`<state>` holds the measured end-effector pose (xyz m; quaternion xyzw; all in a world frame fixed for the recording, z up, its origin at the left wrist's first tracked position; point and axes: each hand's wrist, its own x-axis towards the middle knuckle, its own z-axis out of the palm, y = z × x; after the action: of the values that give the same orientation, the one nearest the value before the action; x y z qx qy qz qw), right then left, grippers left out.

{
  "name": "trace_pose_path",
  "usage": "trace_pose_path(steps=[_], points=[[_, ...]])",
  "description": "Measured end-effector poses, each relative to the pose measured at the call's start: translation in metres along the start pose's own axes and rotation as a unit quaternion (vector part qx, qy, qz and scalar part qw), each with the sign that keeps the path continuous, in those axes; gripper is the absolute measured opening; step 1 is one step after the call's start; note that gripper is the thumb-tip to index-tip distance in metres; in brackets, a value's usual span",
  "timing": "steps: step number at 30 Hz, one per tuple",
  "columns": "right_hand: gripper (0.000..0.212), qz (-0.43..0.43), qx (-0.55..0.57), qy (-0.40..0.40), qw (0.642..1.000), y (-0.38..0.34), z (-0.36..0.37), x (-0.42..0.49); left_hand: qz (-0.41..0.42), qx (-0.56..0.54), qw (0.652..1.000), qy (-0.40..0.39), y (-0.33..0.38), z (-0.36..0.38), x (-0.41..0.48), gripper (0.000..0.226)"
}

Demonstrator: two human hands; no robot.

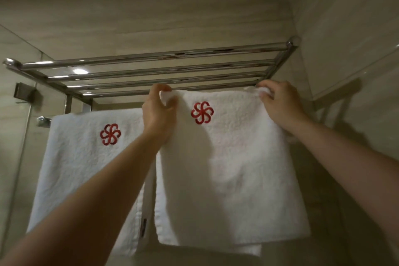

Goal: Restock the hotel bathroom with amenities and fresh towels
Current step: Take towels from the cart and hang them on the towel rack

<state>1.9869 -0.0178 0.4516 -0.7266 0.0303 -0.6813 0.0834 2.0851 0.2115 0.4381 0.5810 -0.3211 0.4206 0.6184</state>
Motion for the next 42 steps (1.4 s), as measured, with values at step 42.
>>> trace_pose_path(steps=[42], points=[[0.038, -0.174, -0.278, -0.220, 0.919, -0.075, -0.058, -0.075, 0.244, 0.273, 0.859, -0.358, 0.012, -0.034, -0.101, 0.046]])
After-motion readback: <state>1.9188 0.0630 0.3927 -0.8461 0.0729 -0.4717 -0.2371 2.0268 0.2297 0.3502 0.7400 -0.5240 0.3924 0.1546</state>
